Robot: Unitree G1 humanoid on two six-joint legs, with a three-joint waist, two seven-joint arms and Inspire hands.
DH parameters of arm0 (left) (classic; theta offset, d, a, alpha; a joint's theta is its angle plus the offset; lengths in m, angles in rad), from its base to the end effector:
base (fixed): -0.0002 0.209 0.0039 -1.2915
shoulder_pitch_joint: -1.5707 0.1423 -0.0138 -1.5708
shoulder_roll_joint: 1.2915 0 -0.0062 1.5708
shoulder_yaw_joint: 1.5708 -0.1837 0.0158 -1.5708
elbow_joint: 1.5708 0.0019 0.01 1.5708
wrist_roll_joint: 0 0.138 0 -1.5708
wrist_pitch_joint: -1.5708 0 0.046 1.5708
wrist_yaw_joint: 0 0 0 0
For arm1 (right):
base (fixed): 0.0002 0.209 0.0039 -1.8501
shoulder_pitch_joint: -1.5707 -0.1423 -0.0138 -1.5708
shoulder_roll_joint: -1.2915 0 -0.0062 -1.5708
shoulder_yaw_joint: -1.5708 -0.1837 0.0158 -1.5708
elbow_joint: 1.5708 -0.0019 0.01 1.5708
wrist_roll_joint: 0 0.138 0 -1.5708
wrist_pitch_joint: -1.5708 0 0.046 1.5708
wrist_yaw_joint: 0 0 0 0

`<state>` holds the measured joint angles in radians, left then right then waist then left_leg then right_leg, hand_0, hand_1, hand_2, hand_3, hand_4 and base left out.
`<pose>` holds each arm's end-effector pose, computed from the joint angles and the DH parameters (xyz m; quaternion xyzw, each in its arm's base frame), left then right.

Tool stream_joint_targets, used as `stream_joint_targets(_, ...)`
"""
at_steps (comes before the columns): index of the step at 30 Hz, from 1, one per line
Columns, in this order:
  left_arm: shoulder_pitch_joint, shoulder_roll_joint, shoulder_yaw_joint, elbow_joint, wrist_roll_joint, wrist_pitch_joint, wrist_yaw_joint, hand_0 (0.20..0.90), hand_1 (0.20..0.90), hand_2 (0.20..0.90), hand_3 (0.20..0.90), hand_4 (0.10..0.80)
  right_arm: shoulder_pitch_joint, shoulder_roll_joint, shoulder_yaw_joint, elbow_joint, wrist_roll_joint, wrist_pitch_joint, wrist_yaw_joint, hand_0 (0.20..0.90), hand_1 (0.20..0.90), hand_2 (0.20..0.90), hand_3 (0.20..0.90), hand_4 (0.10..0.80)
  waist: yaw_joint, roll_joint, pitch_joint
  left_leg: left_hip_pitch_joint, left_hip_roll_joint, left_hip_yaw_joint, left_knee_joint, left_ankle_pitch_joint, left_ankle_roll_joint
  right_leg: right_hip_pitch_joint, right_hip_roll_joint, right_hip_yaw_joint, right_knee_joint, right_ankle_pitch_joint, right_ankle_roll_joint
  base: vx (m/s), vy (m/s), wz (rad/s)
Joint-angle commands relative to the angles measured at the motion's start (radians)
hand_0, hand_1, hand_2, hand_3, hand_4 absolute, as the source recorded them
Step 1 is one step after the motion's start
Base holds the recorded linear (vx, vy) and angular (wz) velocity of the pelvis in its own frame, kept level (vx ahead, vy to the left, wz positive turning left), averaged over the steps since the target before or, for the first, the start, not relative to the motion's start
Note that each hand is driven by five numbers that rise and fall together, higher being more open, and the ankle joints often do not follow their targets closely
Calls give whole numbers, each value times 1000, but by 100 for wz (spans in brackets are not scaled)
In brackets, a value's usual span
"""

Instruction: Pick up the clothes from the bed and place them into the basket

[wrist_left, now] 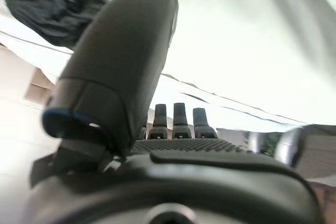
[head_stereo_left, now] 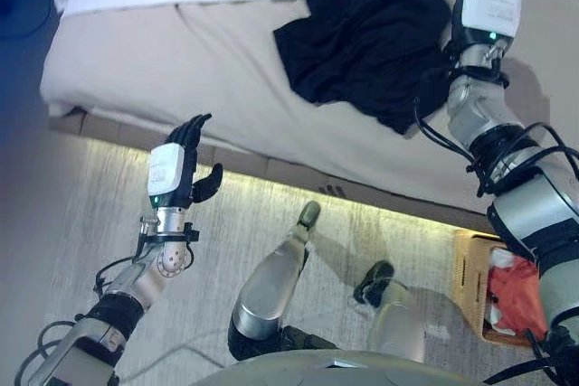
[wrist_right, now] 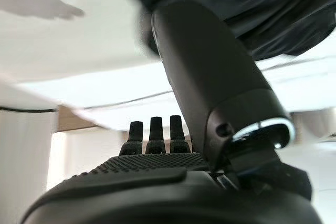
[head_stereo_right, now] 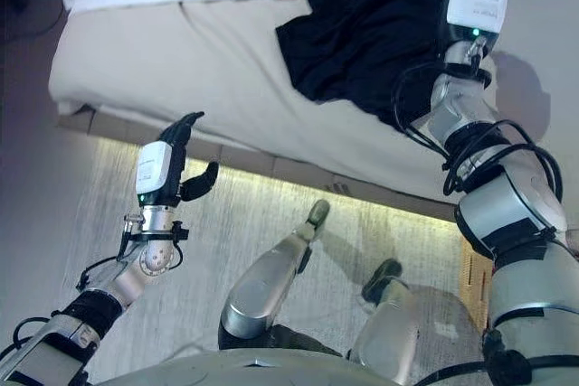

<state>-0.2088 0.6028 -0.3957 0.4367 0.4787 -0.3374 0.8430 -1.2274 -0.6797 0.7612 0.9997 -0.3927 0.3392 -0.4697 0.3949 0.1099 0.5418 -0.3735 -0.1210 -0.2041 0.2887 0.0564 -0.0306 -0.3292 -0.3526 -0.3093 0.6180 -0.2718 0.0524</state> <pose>0.2239 0.2188 0.0230 0.4684 -0.2217 0.1191 0.8469 0.3638 -0.2350 0.2233 -0.6784 -0.0663 -0.2868 0.6731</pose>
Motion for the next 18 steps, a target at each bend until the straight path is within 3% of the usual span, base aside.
stream_joint_targets(1,6,78,86,-169,-45,-59,95,900,900,900,900,800,-188,-24,71,-9,-39,31,-68,900,900,900,900,800,16,-5,-22,-105,-6,-26,174,-146,51,-27,17,15,97,-2,-40,43,30,30)
stream_joint_targets(9,25,95,132,-312,-98,-95,130,900,900,900,900,800,-242,-22,102,80,-41,47,-36,900,900,900,900,800,43,27,-22,-355,-66,-17,414,-217,95,-265,13,39,335,-46,-55,11,51,15)
stream_joint_targets(18,46,130,167,-383,-88,-108,157,900,900,900,900,800,-274,-33,179,176,-39,98,149,900,900,900,900,800,58,44,-22,-524,-87,-13,587,-265,116,-445,38,77,480,-92,-63,3,4,0)
